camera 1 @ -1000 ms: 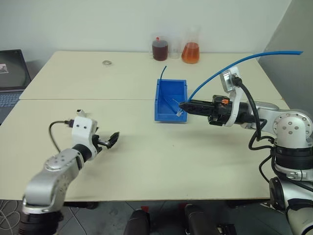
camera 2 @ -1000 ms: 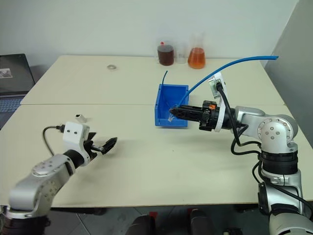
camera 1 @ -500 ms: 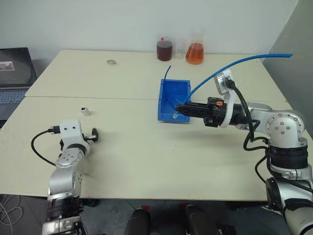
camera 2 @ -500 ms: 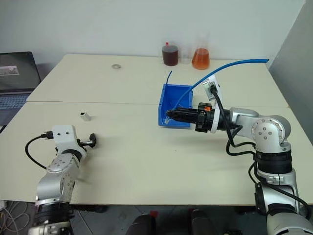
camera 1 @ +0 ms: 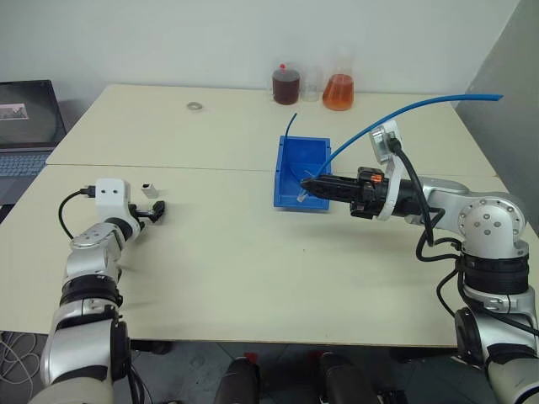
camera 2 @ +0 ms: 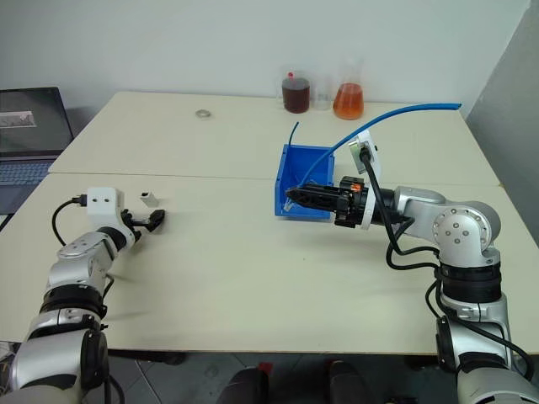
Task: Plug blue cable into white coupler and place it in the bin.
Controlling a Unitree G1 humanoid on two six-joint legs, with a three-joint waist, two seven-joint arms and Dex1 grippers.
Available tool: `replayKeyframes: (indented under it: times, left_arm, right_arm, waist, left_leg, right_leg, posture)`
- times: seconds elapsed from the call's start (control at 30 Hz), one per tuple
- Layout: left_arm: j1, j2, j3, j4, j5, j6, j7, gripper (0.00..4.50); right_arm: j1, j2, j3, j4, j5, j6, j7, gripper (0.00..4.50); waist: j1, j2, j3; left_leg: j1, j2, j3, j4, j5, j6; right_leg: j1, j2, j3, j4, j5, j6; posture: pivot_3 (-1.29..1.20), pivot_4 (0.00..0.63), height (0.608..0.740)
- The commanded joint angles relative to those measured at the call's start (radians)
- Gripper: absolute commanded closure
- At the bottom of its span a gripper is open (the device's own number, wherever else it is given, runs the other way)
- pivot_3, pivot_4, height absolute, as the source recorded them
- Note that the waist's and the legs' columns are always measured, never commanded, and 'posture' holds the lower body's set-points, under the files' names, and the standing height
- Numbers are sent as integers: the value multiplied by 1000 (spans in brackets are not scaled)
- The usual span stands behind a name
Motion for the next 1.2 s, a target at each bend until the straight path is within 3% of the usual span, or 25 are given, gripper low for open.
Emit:
replayKeyframes:
  times: [0.03, 0.3, 0.87, 1.1, 1.2]
  left_arm:
    - [-63, -8, -17, 84, 29, -54, -12, 6]
    - [-127, -22, -32, 186, 69, -118, 43, 6]
    - [-162, 13, -18, 238, 72, -126, 56, 3741]
    - [-164, 13, -23, 229, 76, -125, 50, 3736]
    - [-158, -6, -76, 169, 107, -150, -27, 3736]
  right_arm:
    - [0, -4, -27, -40, 14, -5, -12, 4338]
    - [5, -8, -34, -34, 5, -14, -29, 4338]
    - [21, -20, -61, -39, 17, -8, -51, 4338]
    - [20, -16, -60, -36, 15, -12, -57, 4338]
    - [19, -16, -62, -37, 15, -13, -60, 4338]
  waist:
    - [-2, 0, 0]
    - [-3, 0, 0]
    - [-8, 0, 0]
    - [-6, 0, 0]
    - [-6, 0, 0]
  left_leg:
    - [0, 0, 0, 0, 0, 0]
    - [0, 0, 0, 0, 0, 0]
    - [0, 1, 0, 0, 0, 0]
    - [0, 1, 0, 0, 0, 0]
    - [0, 0, 0, 0, 0, 0]
  right_leg:
    - [0, 0, 0, 0, 0, 0]
    - [0, 0, 0, 0, 0, 0]
    - [-1, 1, 0, 2, 0, 0]
    - [-1, 0, 0, 2, 0, 0]
    - [-1, 0, 0, 2, 0, 0]
  posture:
    - [0, 150, 740]
    - [0, 150, 740]
    - [0, 150, 740]
    - [0, 150, 740]
    - [0, 150, 740]
